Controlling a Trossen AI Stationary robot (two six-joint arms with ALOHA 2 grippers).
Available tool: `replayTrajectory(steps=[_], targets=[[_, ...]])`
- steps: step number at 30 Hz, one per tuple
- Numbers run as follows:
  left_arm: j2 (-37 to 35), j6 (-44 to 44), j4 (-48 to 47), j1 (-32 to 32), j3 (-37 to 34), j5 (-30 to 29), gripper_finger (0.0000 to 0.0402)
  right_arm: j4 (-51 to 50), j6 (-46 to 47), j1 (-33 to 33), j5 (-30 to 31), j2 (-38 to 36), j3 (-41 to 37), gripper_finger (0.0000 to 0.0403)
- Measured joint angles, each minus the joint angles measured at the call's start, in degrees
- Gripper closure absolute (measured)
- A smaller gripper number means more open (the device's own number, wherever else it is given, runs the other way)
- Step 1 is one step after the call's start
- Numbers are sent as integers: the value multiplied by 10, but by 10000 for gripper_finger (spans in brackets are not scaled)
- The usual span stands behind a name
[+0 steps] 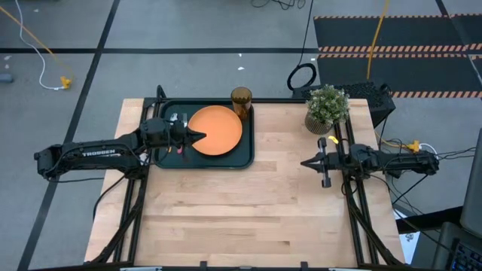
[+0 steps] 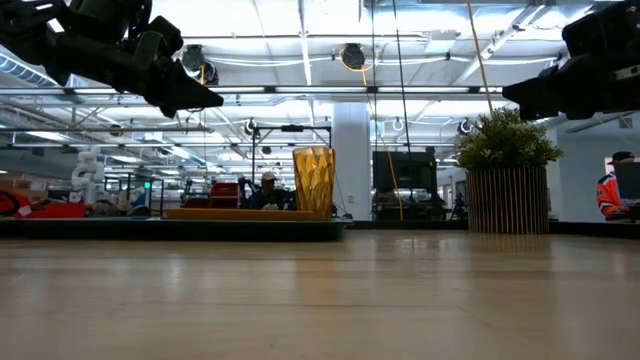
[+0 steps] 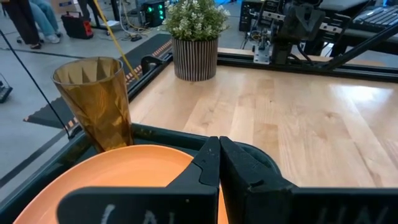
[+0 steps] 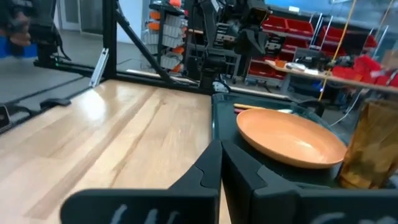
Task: Pick and place plate/cup/fork/spoon on tray
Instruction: Return to Home Position
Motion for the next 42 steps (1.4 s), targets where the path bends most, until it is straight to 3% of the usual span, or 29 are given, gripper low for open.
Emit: replayTrajectory(steps=[6,32,37,42], targets=[[0,4,0,0,0,0,401,3,-51,0,1,0,0,403],[0,-7,16,-29,-11,27,401,72,-58,0,1,0,0,403],[0,-56,108,-71,-68,25,401,75,-58,0,0,0,0,403],[0,-67,167,-121,-110,-24,401,77,-58,0,0,0,0,403]])
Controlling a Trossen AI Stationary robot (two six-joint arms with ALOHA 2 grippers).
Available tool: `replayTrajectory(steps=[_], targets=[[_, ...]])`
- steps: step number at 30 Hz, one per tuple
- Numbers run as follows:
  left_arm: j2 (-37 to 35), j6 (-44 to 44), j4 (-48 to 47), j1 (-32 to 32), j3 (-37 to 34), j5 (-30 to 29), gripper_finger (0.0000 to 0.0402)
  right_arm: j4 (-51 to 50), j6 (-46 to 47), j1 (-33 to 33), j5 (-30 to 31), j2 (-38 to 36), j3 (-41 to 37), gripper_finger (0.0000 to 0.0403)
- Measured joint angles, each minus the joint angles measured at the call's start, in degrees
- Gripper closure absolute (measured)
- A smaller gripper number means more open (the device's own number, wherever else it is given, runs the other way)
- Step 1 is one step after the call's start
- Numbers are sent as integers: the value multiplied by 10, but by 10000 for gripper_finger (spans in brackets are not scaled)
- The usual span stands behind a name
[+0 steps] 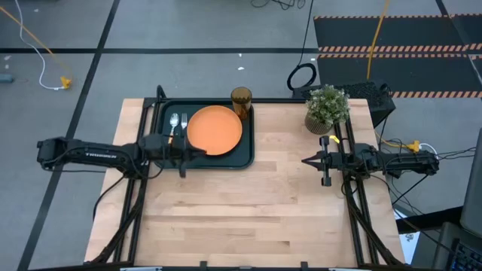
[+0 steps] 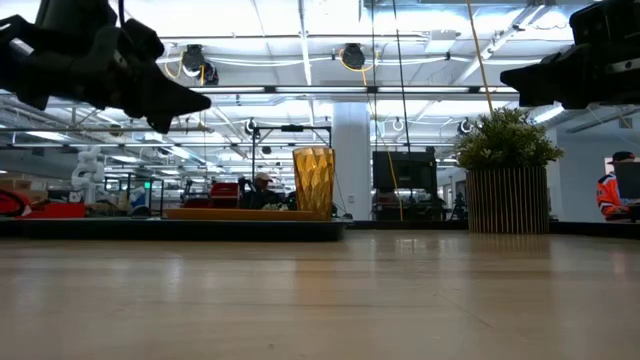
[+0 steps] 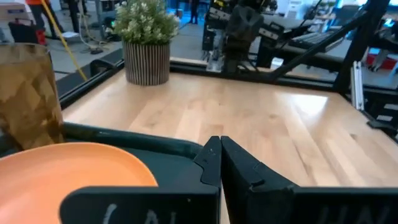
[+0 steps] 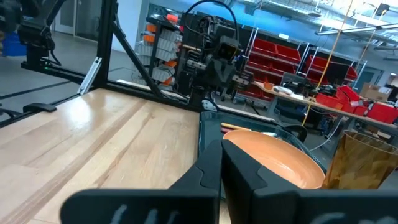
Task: Pick and place plate/cup/fork/spoon on tray
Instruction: Return to Home Position
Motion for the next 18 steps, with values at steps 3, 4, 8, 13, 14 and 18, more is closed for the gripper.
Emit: replayTrajectory(steps=[3,4,8,13,14,18], targets=[[0,4,-1,-23,-6,-12,401,0,0,0,0,0,0,403],[0,4,-1,-31,-7,-13,401,0,0,0,0,0,0,403],[0,4,1,-63,-12,-19,401,0,0,0,0,0,0,403],[0,7,2,-103,-39,-49,401,1,0,0,0,0,0,403],[-2,7,8,-109,-49,-56,401,1,0,0,0,0,0,403],[-16,2,53,-124,-86,-73,401,1,0,0,-1,0,0,403]])
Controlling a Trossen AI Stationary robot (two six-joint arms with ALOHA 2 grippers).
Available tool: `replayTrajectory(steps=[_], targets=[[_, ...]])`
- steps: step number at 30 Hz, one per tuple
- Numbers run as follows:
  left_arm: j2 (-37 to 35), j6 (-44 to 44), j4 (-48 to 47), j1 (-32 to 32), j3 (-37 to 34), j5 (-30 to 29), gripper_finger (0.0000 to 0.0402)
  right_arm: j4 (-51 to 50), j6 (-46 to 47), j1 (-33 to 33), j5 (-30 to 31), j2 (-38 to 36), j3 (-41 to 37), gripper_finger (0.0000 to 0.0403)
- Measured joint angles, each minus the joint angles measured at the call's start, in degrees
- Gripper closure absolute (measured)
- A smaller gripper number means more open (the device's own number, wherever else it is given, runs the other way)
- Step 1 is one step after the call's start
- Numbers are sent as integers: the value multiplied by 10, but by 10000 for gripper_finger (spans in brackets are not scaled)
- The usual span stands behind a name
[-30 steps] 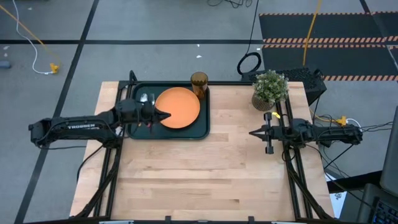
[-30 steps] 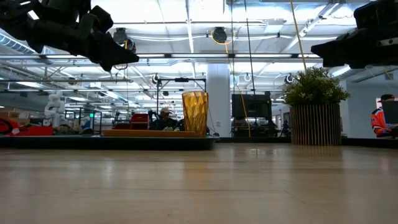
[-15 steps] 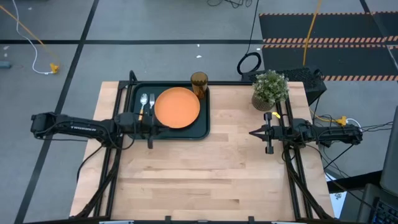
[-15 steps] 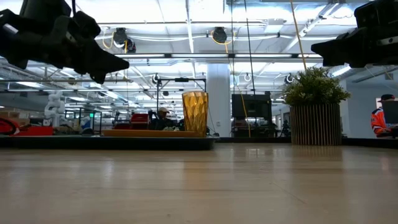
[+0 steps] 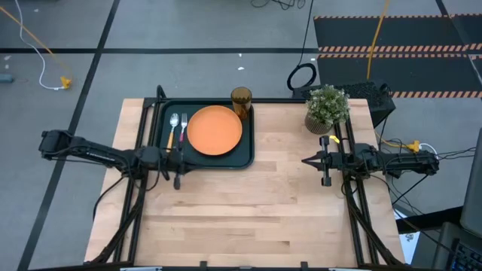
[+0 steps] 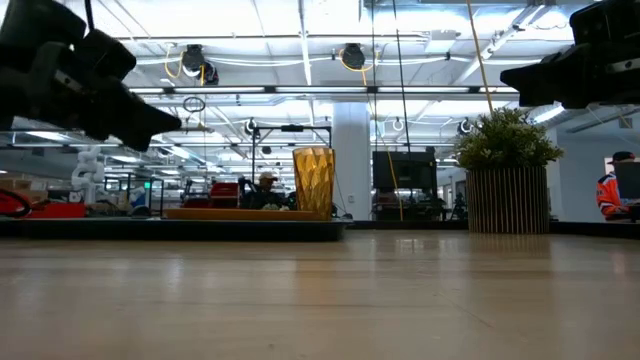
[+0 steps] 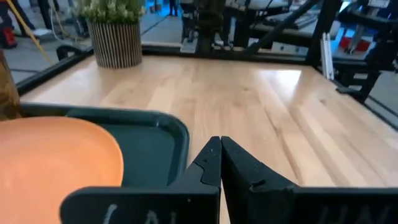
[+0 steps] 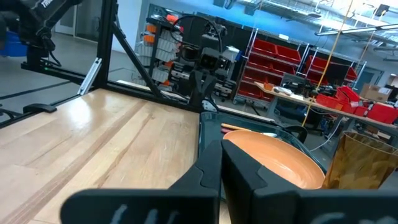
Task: Pick and place plate/cup/fork/spoon on tray
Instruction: Return to Home Position
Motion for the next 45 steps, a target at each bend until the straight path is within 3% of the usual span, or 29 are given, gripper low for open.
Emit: replayTrajectory(steps=[8,13,32,45], targets=[[-75,7,-32,-12,0,2,401,0,0,0,0,0,0,403],[-137,5,-53,-18,0,-29,401,0,0,0,0,0,0,403],[-361,14,-292,-18,1,-43,401,0,0,0,0,0,0,403],[-435,47,-329,-18,2,-37,401,0,0,0,0,0,0,403]])
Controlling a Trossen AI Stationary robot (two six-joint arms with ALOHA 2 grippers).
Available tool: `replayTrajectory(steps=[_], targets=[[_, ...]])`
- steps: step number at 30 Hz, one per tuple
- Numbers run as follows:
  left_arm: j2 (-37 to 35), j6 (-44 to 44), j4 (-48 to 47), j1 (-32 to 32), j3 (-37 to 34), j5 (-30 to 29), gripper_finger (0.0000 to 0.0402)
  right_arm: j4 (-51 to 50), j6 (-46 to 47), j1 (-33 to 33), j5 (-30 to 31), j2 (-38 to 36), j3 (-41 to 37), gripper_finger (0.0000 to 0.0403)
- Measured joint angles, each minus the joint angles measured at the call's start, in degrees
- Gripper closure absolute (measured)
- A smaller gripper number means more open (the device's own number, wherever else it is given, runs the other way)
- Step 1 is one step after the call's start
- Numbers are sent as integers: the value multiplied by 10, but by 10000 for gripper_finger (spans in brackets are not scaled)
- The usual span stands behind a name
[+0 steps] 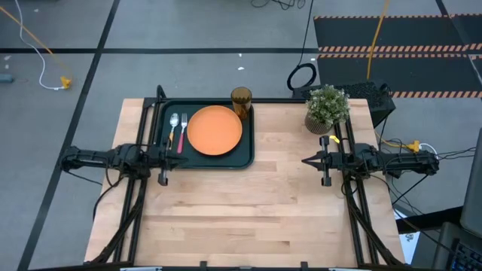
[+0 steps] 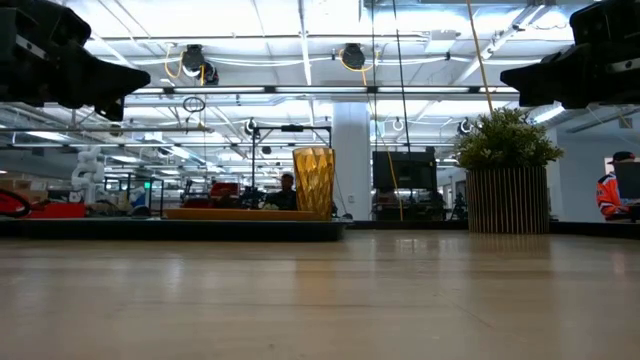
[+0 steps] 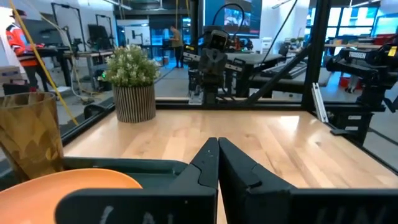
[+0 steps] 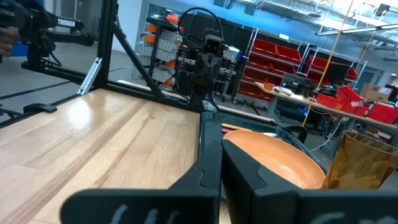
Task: Pick and place plate/cup/fork/spoon on tray
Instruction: Return to Home Position
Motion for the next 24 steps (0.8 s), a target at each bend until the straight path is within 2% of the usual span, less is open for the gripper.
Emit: replayTrajectory(steps=[4,10,24], targets=[[0,0,0,0,0,0,401,0,0,0,0,0,0,403],[3,7,-7,0,0,33,401,0,0,0,0,0,0,403],[3,4,2,0,-1,34,379,0,0,0,0,0,0,403]])
